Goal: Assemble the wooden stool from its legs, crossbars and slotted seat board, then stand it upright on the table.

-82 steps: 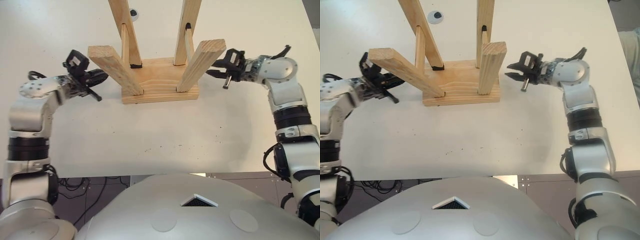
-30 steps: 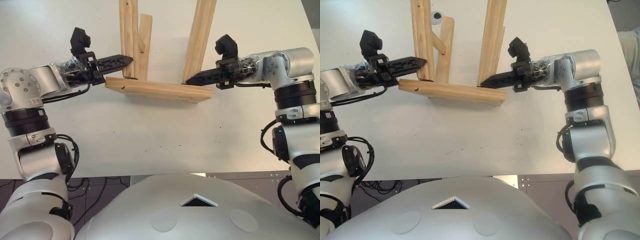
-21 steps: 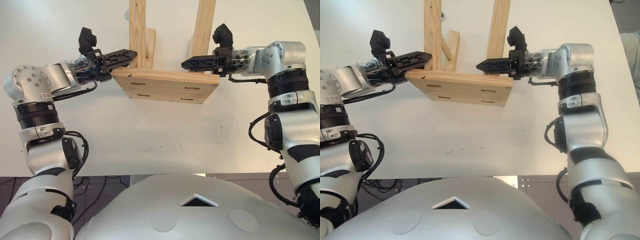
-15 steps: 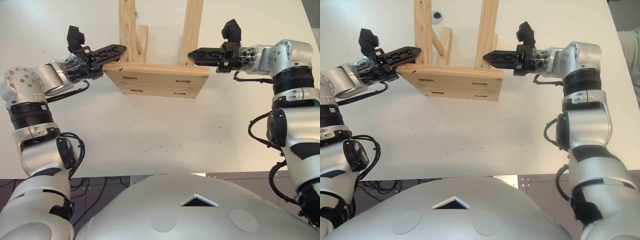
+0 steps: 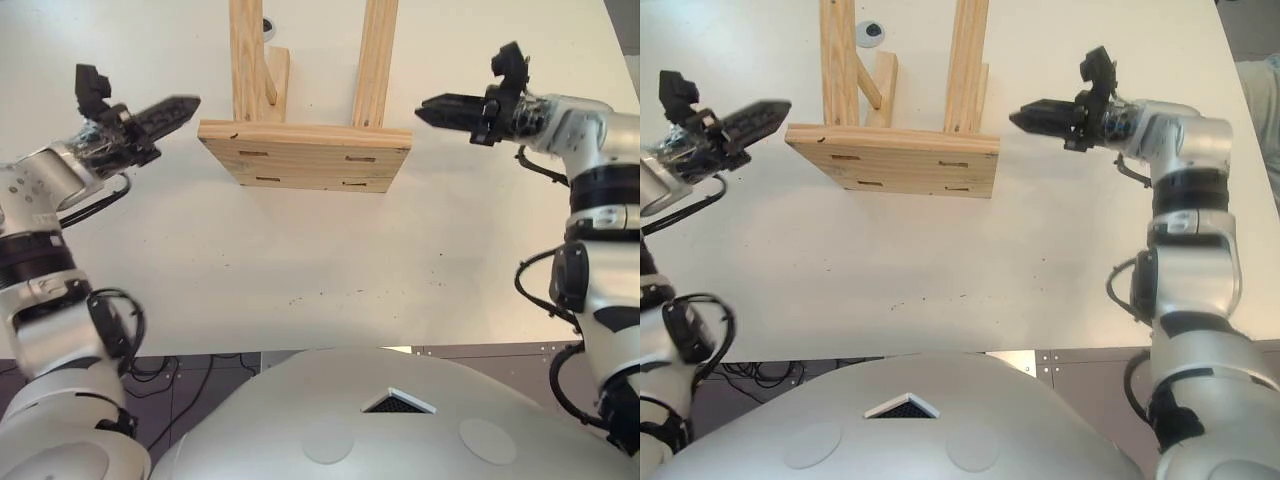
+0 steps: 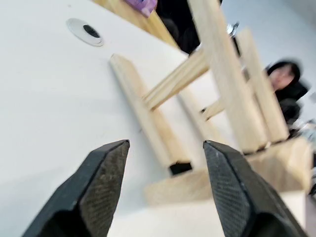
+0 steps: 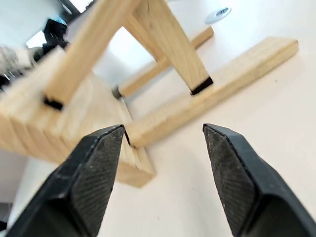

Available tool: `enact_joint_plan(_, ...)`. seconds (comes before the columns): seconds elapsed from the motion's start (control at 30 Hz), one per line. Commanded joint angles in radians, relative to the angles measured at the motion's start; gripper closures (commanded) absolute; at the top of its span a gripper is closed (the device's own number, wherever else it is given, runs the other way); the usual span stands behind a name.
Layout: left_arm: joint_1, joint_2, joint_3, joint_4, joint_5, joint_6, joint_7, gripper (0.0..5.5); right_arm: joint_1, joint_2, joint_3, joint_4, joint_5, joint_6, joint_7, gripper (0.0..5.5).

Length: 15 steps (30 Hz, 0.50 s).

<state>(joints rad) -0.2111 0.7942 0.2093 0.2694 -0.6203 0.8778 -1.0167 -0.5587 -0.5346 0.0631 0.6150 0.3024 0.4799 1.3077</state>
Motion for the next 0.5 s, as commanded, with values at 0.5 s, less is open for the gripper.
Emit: enact_joint_plan(0.5, -0.048, -0.070, -0.157, 0.024, 0.161, -0.298, -0.153, 2.76, 0.150, 0.016, 0.117, -0.244, -0.054, -0.169, 0.044, 2.54)
